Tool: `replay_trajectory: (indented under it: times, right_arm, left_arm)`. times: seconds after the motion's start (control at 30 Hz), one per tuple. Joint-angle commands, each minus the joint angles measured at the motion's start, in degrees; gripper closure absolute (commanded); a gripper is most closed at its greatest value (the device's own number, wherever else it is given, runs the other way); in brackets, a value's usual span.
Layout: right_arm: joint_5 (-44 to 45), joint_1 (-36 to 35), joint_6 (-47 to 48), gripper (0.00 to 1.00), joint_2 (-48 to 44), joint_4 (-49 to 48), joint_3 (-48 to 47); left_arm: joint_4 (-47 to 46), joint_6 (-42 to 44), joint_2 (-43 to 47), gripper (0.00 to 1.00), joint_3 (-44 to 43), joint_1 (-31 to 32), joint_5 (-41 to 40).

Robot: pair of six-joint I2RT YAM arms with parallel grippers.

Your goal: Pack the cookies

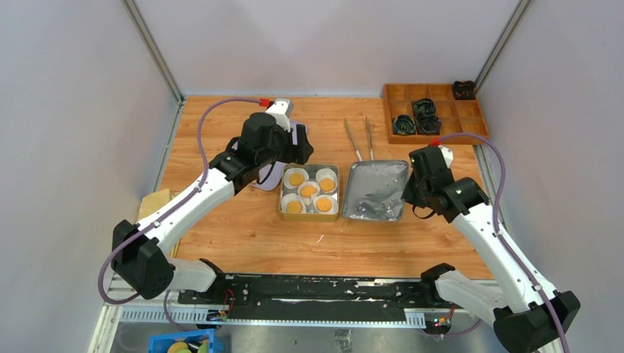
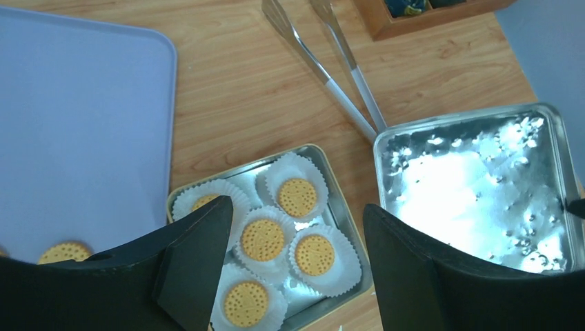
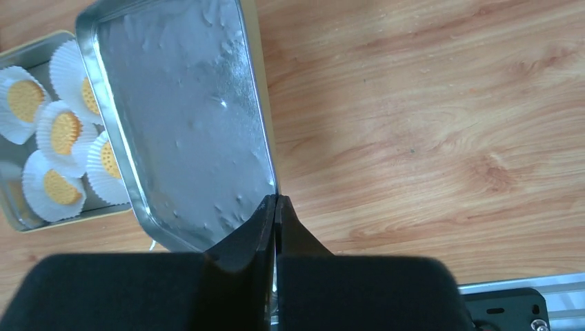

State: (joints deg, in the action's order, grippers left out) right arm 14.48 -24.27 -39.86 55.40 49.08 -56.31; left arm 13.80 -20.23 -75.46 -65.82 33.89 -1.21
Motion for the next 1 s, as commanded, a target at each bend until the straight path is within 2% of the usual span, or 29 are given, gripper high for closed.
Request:
replay_trajectory:
  times: [0.0,0.1,0.23,0.4,0.5,0.7,0.87,0.9,0.93,0.97]
  right_arm:
    - [-0.8,-0.4,1.4,1.00,-1.0,4.2,-5.2]
    - [-2.5,-0.5,2.5,1.00,-0.8,2.3,-7.5]
    - [-6.7,-0.5,3.2,1.00,0.6,-2.1,-9.4]
    - [-11.6,-0.5,4.3,1.00,3.8,-5.8,-13.4]
    - [-15.1,-0.5,4.3,1.00,5.4,-7.6,-15.2]
    - [-19.9,-0.5,4.1,1.00,7.8,-9.5,-18.3]
    - [-22.5,-0.5,3.2,1.00,8.4,-11.0,-17.0]
    - [-22.3,-0.5,3.3,1.00,8.4,-11.0,-16.6]
    - [-22.0,-0.5,3.4,1.00,8.4,-11.1,-16.4]
    - [-21.6,-0.5,3.6,1.00,8.4,-11.3,-16.3]
  left_arm:
    - [-2.8,-0.3,-1.2,0.25,0.4,0.5,5.7]
    - [-8.3,-0.1,-1.5,0.24,3.7,0.4,9.5]
    - [-15.2,-1.5,-3.7,0.24,6.2,0.5,19.3]
    - [-23.0,-2.8,-6.0,0.24,9.9,0.5,24.9]
    - [-26.6,-3.6,-7.7,0.24,11.0,0.5,26.5]
    - [-27.2,-3.6,-9.1,0.25,11.0,0.5,26.0]
    - [-27.3,-3.8,-10.1,0.26,10.0,0.5,25.9]
    - [-27.3,-3.8,-10.0,0.29,9.9,0.5,25.9]
    - [-27.3,-3.9,-9.9,0.37,9.7,0.5,26.2]
    - [-27.3,-3.9,-9.8,0.52,9.3,0.5,26.6]
